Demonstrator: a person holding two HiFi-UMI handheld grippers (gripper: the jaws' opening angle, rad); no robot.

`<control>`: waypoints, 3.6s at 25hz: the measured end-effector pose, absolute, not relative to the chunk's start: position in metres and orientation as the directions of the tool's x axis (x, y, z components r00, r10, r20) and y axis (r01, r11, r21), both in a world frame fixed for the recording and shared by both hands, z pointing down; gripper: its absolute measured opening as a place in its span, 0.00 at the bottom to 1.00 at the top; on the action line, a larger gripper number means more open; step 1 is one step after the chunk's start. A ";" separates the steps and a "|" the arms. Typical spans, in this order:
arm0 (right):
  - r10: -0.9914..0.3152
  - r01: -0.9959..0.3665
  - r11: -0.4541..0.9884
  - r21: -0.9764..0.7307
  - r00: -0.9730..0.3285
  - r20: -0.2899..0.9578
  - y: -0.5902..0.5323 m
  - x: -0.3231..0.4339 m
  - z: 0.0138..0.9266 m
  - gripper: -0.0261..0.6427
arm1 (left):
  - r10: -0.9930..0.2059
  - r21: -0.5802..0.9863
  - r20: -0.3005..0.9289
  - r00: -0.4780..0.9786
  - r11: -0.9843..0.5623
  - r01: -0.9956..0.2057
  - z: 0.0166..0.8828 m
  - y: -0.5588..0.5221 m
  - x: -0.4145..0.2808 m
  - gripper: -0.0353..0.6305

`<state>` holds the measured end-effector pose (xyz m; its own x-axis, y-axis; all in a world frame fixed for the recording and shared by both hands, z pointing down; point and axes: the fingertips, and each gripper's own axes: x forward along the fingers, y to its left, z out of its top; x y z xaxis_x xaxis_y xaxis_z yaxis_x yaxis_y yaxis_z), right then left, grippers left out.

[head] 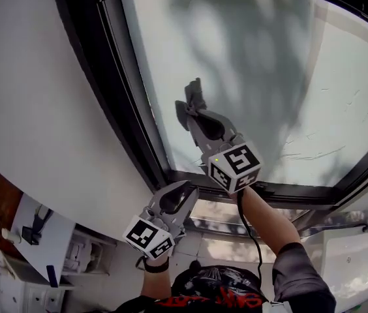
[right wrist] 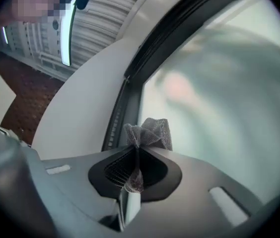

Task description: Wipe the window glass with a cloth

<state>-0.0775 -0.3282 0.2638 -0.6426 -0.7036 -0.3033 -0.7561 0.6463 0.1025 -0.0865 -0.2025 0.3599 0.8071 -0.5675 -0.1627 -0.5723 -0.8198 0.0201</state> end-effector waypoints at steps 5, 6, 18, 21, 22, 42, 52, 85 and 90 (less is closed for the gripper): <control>-0.606 -0.625 0.778 0.066 -0.773 -0.189 -0.359 -0.171 0.282 0.08 | -0.618 0.037 -0.166 0.769 -0.783 -0.621 0.360 -0.203 -0.121 0.15; -0.624 -0.644 0.762 0.068 -0.759 -0.185 -0.364 -0.166 0.284 0.08 | -0.619 0.038 -0.167 0.767 -0.782 -0.622 0.360 -0.202 -0.120 0.15; -0.958 -0.997 0.073 0.036 -0.080 -0.276 -0.280 0.239 0.287 0.08 | -0.226 0.003 -0.148 0.963 -0.974 -0.229 0.359 -0.185 0.044 0.15; -0.957 -0.979 -0.197 0.060 0.178 -0.227 -0.233 0.357 0.293 0.08 | -0.112 -0.010 -0.142 0.983 -0.993 -0.115 0.358 -0.162 0.090 0.15; -0.937 -0.951 -0.300 0.078 0.279 -0.209 -0.217 0.396 0.297 0.08 | -0.084 -0.013 -0.138 0.987 -0.996 -0.087 0.358 -0.155 0.102 0.15; -0.705 -0.746 0.662 0.076 -0.653 -0.276 -0.306 -0.016 0.306 0.07 | -0.504 -0.008 -0.133 0.853 -0.860 -0.510 0.370 -0.184 -0.038 0.15; -0.690 -0.700 0.714 -0.026 -0.697 -0.195 -0.364 -0.088 0.344 0.08 | -0.645 0.035 -0.151 0.749 -0.761 -0.648 0.377 -0.187 -0.122 0.15; -0.836 -0.872 0.489 -0.025 -0.460 -0.300 -0.320 0.008 0.338 0.08 | -0.558 0.011 -0.129 0.820 -0.828 -0.561 0.374 -0.197 -0.069 0.15; -0.673 -0.681 0.731 -0.040 -0.710 -0.206 -0.346 -0.146 0.363 0.08 | -0.644 0.023 -0.153 0.749 -0.761 -0.649 0.370 -0.194 -0.120 0.15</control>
<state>-0.1459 -0.3460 0.3632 -0.7101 -0.6733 -0.2060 -0.6814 0.7308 -0.0397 -0.1204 -0.1937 0.3699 0.7495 -0.6442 -0.1526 -0.6489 -0.7605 0.0234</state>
